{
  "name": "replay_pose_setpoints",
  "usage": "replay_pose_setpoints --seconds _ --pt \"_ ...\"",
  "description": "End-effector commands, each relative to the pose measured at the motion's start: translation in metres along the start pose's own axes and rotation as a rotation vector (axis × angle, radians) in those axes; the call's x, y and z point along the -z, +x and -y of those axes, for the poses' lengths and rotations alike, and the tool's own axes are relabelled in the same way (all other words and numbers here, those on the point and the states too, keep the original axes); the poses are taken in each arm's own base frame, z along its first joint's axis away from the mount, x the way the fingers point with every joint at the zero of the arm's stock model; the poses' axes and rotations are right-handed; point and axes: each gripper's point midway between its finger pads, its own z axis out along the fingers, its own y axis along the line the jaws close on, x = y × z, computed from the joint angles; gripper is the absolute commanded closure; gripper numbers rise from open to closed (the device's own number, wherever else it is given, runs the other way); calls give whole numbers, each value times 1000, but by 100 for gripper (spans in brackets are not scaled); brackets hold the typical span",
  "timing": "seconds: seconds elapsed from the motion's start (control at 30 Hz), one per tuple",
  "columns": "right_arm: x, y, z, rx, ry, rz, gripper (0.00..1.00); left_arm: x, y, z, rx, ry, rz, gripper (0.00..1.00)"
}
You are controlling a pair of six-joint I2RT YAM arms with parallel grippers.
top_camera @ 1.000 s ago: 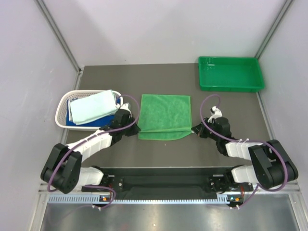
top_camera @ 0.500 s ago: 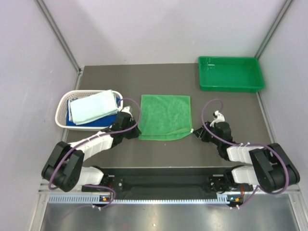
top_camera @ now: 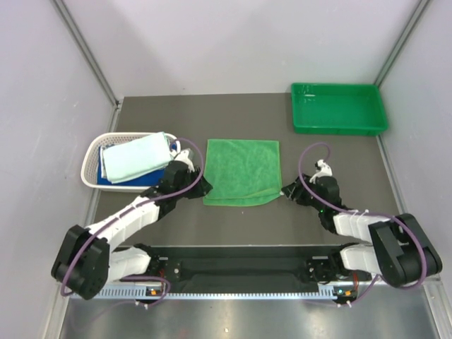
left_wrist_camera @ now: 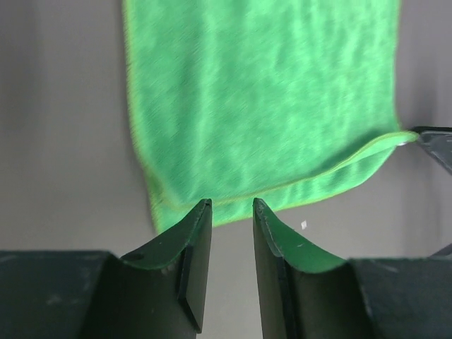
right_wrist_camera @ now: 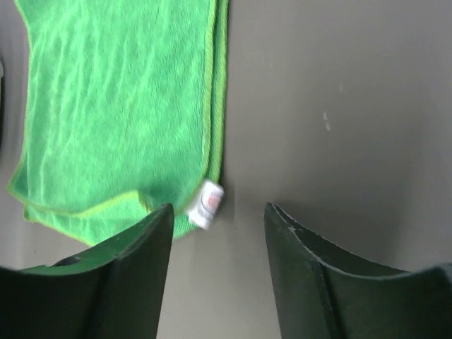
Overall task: Fold and stack the towels
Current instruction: Fold the towel
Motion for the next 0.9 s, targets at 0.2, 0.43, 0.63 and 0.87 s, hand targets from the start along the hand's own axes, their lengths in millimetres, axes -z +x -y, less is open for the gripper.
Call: replay_pose_setpoints --seconds 0.2,0.43,0.63,0.87 --pt "-27 -13 -31 -57 -113 -10 36 -61 -29 81 -37 208 14 68" --pt "-24 10 -31 -92 -109 -60 41 -103 -10 130 -68 294 -46 71" --pt "-18 18 -19 -93 -54 -76 49 -123 24 152 -92 316 -123 74" --pt "-12 18 -19 -85 -53 -77 51 -124 66 178 -130 374 -199 77"
